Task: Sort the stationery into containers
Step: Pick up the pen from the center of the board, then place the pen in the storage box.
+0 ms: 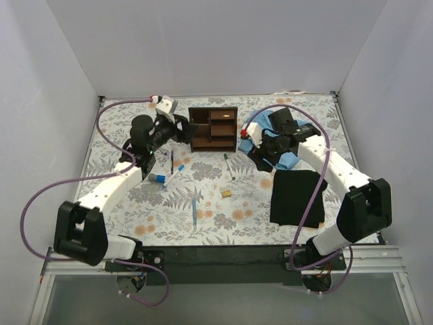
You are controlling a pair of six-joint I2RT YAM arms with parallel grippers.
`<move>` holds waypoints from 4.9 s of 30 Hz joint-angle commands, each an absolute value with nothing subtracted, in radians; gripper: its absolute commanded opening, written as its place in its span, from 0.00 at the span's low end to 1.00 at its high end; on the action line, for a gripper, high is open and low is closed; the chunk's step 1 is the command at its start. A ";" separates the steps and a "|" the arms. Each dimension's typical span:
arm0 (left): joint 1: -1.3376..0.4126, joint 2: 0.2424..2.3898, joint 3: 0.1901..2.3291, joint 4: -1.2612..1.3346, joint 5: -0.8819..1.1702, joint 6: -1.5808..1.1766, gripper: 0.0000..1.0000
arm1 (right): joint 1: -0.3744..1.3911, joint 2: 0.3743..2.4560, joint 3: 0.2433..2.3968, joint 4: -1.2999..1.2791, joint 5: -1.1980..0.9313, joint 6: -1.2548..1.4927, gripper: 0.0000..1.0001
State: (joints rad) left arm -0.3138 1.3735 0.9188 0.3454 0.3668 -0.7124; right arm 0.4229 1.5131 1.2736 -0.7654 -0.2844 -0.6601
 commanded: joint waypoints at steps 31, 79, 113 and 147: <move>-0.107 0.888 0.787 -0.342 -0.075 -0.879 0.71 | 0.666 2.005 1.473 -0.509 -0.005 0.267 0.52; -0.077 1.673 1.305 0.216 0.598 -1.109 0.00 | 0.677 1.922 1.672 0.117 -0.238 -0.074 0.01; -0.112 2.025 1.620 0.284 0.634 -1.066 0.00 | 0.637 2.223 1.928 0.150 -0.201 -0.071 0.01; -0.080 1.919 1.749 0.055 0.432 -0.968 0.53 | 0.621 2.024 1.858 0.048 -0.170 -0.084 0.44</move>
